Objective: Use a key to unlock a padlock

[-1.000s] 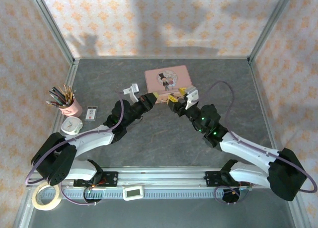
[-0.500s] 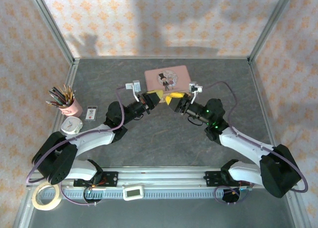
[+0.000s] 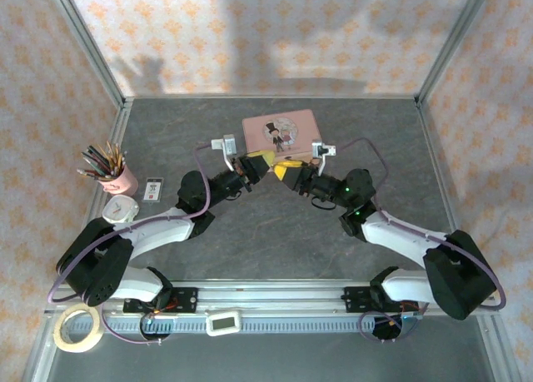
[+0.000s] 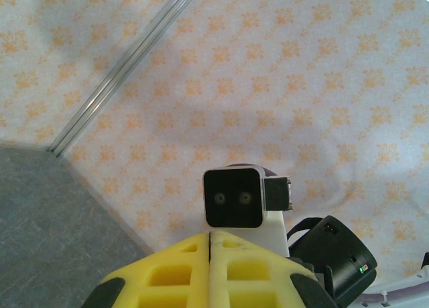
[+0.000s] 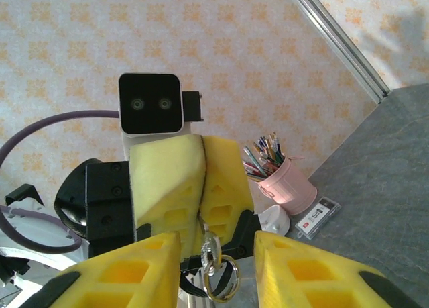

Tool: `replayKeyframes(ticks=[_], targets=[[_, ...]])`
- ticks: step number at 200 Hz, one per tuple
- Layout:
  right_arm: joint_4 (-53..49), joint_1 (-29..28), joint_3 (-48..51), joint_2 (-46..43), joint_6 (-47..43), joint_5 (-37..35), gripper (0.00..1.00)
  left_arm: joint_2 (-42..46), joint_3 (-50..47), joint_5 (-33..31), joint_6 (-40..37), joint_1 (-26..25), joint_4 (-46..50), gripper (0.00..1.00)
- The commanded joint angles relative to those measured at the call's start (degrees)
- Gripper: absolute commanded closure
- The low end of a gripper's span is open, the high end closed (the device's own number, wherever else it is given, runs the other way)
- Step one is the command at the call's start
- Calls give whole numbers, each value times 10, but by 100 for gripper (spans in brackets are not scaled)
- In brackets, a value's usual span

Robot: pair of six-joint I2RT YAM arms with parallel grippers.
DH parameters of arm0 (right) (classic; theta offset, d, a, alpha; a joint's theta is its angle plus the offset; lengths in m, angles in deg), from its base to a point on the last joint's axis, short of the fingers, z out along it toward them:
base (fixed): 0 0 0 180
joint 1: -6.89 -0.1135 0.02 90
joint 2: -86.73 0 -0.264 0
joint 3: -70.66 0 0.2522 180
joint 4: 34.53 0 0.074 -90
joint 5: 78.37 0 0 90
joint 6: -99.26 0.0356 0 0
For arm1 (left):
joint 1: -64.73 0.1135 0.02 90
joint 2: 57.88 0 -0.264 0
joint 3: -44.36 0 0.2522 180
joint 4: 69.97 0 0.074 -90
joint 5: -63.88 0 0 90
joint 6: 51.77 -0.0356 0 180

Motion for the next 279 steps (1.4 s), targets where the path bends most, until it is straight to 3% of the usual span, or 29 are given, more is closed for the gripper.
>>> replayKeyframes(ticks=[1, 46, 68, 84, 105, 109, 113, 151, 181, 217, 261, 279], targets=[[51, 3, 4, 9, 12, 18, 70, -3, 5, 17, -1, -6, -47, 100], [67, 2, 4, 23, 19, 21, 83, -2, 3, 15, 3, -11, -52, 100], [73, 2, 6, 27, 18, 23, 100, -3, 1, 15, 10, -13, -60, 100], [70, 3, 11, 27, 10, 18, 100, -2, -4, 4, 23, -12, -67, 99], [4, 3, 11, 15, -50, -1, 100, 16, -23, -36, 51, 3, -65, 41], [-18, 3, 11, 10, -68, -9, 100, 20, -25, -44, 59, 9, -59, 7], [-38, 3, 11, 5, -85, -19, 100, 22, -28, -51, 66, 15, -53, 1], [-158, 3, 18, -36, -200, -91, 100, 39, -63, -101, 123, 61, -5, 1], [-209, 3, 22, -69, -242, -144, 100, 35, -52, -144, 104, 56, 141, 1], [-235, 3, 48, -103, -292, -247, 100, -8, -14, -204, 70, 12, 292, 1], [-322, 13, 53, -134, -324, -364, 100, -109, 34, -239, 88, -46, 330, 1], [-351, 35, 56, -140, -316, -380, 100, -164, 68, -237, 92, -60, 334, 7]])
